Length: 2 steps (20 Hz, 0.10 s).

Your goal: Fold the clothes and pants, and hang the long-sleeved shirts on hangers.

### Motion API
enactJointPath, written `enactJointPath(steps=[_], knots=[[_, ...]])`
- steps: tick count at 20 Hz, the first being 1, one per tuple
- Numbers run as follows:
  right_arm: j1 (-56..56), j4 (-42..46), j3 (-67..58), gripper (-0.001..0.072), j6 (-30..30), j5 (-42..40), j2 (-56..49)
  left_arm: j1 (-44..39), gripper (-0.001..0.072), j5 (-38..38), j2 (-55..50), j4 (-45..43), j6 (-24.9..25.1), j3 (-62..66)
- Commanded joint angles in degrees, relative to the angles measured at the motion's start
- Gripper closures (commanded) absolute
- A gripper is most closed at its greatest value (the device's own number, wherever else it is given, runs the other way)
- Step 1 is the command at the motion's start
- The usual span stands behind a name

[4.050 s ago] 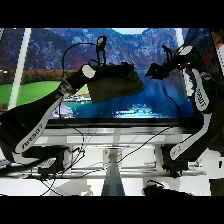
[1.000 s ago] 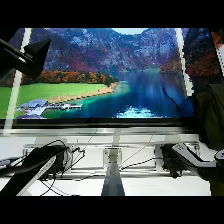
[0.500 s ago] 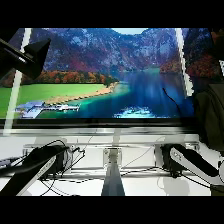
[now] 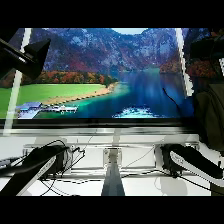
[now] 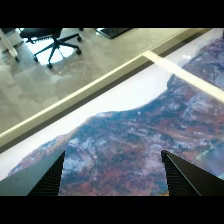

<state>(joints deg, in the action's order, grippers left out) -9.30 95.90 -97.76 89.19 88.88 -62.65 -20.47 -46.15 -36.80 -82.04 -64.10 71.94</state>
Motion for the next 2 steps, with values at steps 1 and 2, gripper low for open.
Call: enactJointPath(steps=[1, 2], knots=[[-0.7, 0.3, 0.0, 0.0704, 0.4, -0.1, 0.0, 0.0, 0.0016, 0.0, 0.0, 0.0, 0.0, 0.0], [-0.7, 0.3, 0.0, 0.0704, 0.4, -0.1, 0.0, 0.0, 0.0016, 0.0, 0.0, 0.0, 0.0, 0.0]])
